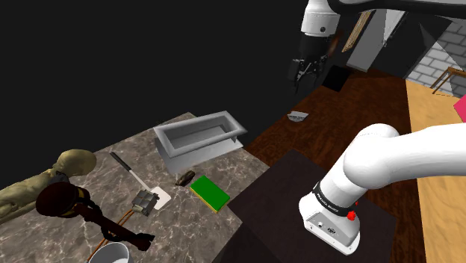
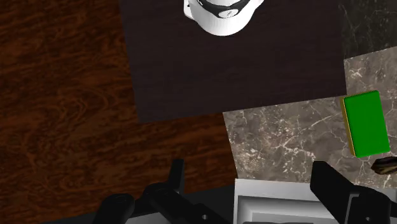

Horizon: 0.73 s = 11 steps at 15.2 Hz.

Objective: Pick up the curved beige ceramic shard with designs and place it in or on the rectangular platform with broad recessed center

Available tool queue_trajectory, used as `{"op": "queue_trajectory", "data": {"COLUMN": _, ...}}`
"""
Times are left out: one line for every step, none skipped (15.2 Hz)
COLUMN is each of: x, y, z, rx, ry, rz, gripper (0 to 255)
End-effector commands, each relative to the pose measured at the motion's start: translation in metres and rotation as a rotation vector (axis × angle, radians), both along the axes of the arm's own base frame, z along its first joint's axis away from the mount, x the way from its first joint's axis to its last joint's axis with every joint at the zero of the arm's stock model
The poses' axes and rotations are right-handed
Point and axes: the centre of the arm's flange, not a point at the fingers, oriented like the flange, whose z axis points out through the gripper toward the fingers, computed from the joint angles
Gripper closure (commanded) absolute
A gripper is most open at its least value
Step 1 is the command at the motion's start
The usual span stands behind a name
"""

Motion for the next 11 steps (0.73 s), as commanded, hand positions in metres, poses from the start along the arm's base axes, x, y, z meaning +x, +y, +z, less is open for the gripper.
{"op": "queue_trajectory", "data": {"x": 0.0, "y": 0.0, "z": 0.0, "rx": 0.0, "ry": 0.0, "rz": 0.0, "gripper": 0}}
{"op": "queue_trajectory", "data": {"x": -0.002, "y": 0.01, "z": -0.008, "rx": -0.001, "ry": -0.002, "rz": -0.033, "gripper": 0}}
{"op": "queue_trajectory", "data": {"x": -0.004, "y": 0.019, "z": -0.016, "rx": -0.003, "ry": -0.004, "rz": -0.066, "gripper": 0}}
{"op": "queue_trajectory", "data": {"x": -0.005, "y": 0.029, "z": -0.024, "rx": -0.004, "ry": -0.006, "rz": -0.098, "gripper": 0}}
{"op": "queue_trajectory", "data": {"x": -0.006, "y": 0.039, "z": -0.033, "rx": -0.005, "ry": -0.008, "rz": -0.131, "gripper": 0}}
{"op": "queue_trajectory", "data": {"x": -0.007, "y": 0.049, "z": -0.041, "rx": -0.007, "ry": -0.01, "rz": -0.164, "gripper": 0}}
{"op": "queue_trajectory", "data": {"x": -0.007, "y": 0.058, "z": -0.049, "rx": -0.008, "ry": -0.012, "rz": -0.197, "gripper": 0}}
{"op": "queue_trajectory", "data": {"x": -0.007, "y": 0.068, "z": -0.057, "rx": -0.009, "ry": -0.013, "rz": -0.229, "gripper": 0}}
{"op": "queue_trajectory", "data": {"x": -0.007, "y": 0.078, "z": -0.065, "rx": -0.01, "ry": -0.015, "rz": -0.262, "gripper": 0}}
{"op": "queue_trajectory", "data": {"x": -0.006, "y": 0.087, "z": -0.073, "rx": -0.012, "ry": -0.017, "rz": -0.295, "gripper": 0}}
{"op": "queue_trajectory", "data": {"x": -0.005, "y": 0.097, "z": -0.082, "rx": -0.013, "ry": -0.019, "rz": -0.328, "gripper": 0}}
